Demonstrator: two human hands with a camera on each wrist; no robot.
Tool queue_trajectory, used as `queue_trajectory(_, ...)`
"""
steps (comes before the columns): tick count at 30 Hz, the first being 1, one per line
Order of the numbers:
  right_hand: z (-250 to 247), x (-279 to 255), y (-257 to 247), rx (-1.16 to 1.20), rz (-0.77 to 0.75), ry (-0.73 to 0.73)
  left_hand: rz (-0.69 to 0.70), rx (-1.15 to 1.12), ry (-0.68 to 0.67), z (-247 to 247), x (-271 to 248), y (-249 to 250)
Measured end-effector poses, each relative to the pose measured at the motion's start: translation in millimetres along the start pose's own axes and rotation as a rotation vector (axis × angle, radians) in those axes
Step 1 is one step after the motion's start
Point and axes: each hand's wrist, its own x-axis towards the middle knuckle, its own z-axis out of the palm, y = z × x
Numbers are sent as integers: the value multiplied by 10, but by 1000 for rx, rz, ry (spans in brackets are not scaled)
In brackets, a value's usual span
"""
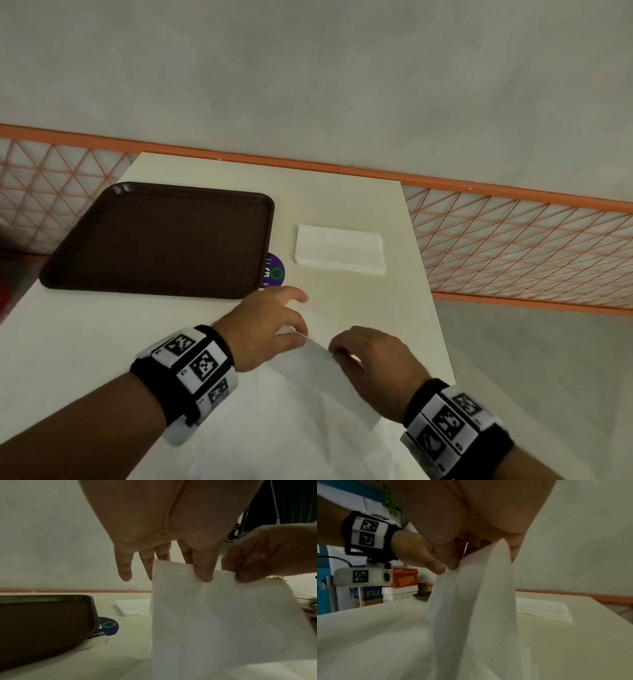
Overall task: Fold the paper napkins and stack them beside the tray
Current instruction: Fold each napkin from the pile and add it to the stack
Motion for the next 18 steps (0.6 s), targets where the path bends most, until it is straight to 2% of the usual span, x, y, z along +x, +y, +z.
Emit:
queue_trajectory(2,-47,41,-6,96,50,0,-2,-73,-11,-32,-24,-30)
queue_trajectory(7,-32,-40,120,470,404,-96,-146,-471,57,-47,-156,-160)
queue_trajectory(12,303,-169,231,957,701,103,-393,-828,85,350,-248,-344)
queue_trajectory(14,461,-176,295,957,791,113,-469,-813,80,553,-279,-402)
queue_trajectory(18,601,-56,402,637,840,42,-508,-514,126,754,-181,-434)
